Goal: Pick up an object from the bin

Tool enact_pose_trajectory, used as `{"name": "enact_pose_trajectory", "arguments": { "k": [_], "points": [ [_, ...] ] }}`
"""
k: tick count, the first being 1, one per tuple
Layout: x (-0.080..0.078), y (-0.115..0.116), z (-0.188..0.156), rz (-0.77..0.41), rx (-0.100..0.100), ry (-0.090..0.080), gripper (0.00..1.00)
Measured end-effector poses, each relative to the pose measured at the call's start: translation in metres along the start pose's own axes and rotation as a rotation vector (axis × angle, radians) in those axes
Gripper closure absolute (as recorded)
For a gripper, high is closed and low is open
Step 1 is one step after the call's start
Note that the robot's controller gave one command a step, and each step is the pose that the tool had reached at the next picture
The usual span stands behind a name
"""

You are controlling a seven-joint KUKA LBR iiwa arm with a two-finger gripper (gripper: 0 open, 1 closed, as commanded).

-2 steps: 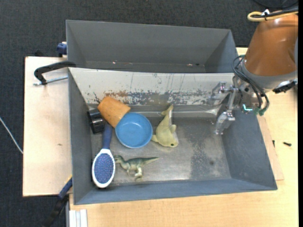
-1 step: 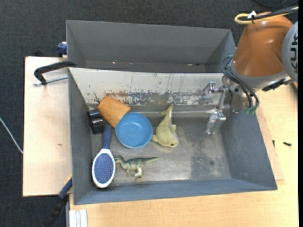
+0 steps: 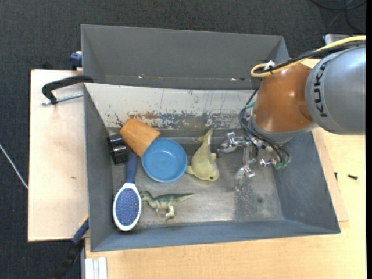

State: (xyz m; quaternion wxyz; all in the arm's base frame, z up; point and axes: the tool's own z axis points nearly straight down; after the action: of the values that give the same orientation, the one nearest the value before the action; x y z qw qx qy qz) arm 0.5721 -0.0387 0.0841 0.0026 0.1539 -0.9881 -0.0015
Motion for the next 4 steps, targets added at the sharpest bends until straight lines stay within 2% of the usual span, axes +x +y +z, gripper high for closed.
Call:
{"name": "enact_pose_trajectory", "arguments": {
  "k": [1,2,3,4],
  "points": [
    [-0.024,0.045,0.012,0.022,0.004,-0.009,0.0],
    [-0.024,0.053,-0.002,-0.063,0.004,-0.012,0.0],
    [-0.025,0.067,0.011,0.133,0.003,-0.01,0.0],
    [-0.028,0.067,0.009,0.133,0.004,-0.018,1.0]
  ]
}}
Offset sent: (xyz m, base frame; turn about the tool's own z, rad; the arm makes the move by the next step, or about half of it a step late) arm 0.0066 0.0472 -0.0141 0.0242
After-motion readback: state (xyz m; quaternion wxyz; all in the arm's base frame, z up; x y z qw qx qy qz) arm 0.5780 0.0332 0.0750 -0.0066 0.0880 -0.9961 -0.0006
